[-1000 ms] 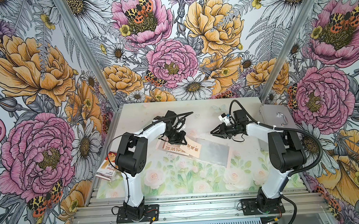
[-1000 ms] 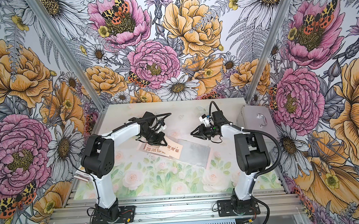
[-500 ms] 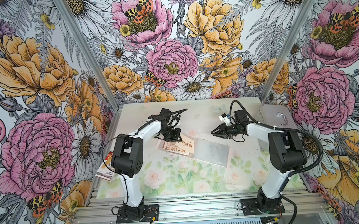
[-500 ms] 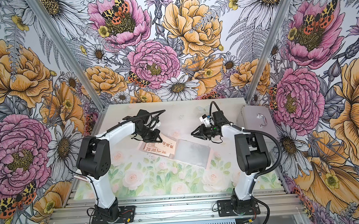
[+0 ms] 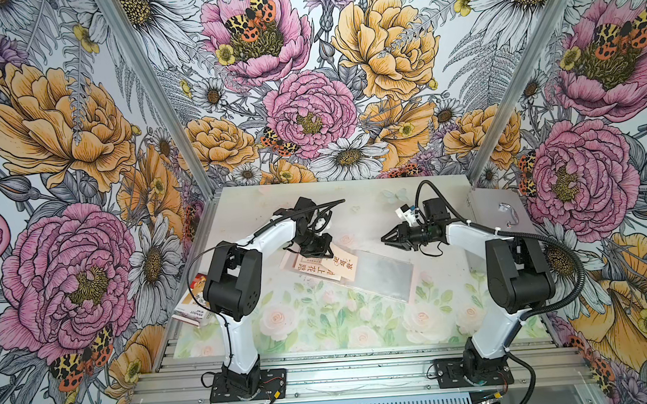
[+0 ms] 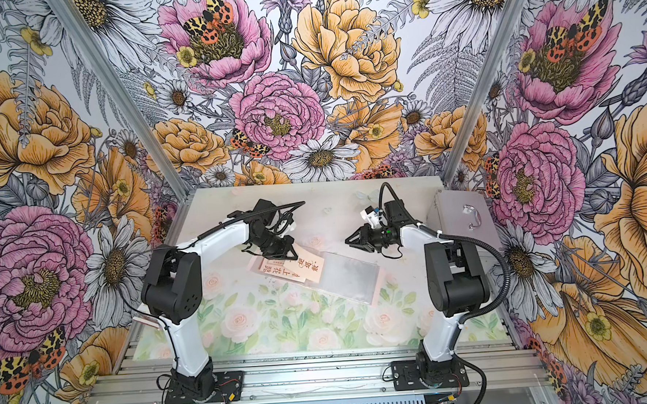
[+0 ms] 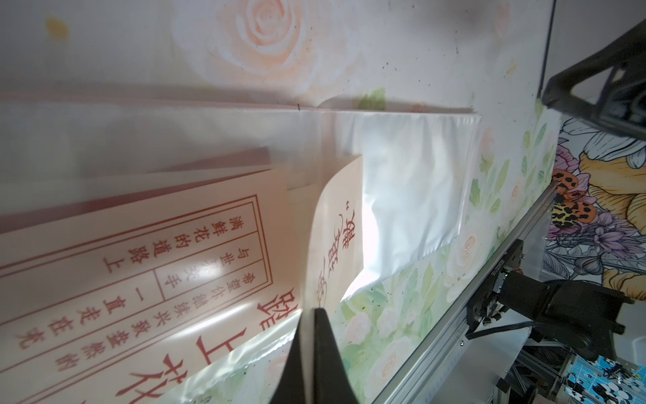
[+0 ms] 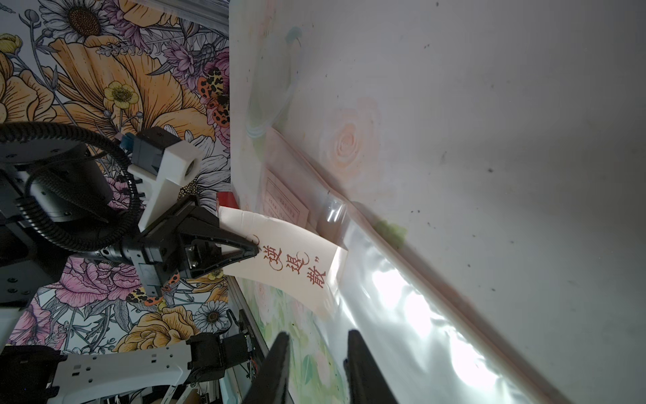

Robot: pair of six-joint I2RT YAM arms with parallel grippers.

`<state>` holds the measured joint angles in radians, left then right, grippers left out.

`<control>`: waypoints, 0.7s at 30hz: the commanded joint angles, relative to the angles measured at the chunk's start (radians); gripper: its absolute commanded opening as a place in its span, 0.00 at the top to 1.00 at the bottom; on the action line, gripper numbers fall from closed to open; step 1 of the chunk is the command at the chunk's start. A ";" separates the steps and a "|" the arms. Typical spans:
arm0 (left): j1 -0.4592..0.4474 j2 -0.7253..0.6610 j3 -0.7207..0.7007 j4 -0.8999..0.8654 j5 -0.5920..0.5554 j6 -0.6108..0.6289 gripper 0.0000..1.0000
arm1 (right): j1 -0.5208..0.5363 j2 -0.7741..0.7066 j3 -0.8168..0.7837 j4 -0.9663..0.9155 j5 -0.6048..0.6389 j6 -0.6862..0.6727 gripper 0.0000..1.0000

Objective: Place the photos into the photo albums
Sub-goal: Insert the photo into the photo album.

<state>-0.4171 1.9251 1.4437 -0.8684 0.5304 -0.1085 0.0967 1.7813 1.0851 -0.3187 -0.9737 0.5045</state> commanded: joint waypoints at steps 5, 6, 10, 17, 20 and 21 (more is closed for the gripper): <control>-0.059 0.062 0.010 0.054 0.017 -0.028 1.00 | -0.006 -0.032 -0.011 -0.003 -0.007 -0.019 0.70; -0.066 0.074 0.015 0.058 0.017 -0.035 1.00 | -0.007 -0.032 -0.013 -0.002 -0.005 -0.018 0.70; -0.099 0.127 0.049 0.082 0.008 -0.061 0.99 | -0.008 -0.041 -0.023 -0.002 0.000 -0.016 0.70; -0.150 0.188 0.109 0.101 0.010 -0.099 0.76 | -0.012 -0.081 -0.063 -0.036 0.063 -0.022 0.71; -0.175 0.200 0.125 0.103 0.006 -0.106 0.63 | -0.020 -0.118 -0.088 -0.076 0.130 -0.027 0.71; -0.181 0.204 0.126 0.101 0.002 -0.106 0.61 | -0.024 -0.129 -0.095 -0.085 0.147 -0.028 0.71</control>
<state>-0.5751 2.1086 1.5440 -0.7975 0.5308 -0.2066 0.0849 1.7023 1.0042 -0.3672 -0.9024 0.5007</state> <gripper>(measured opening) 0.381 0.292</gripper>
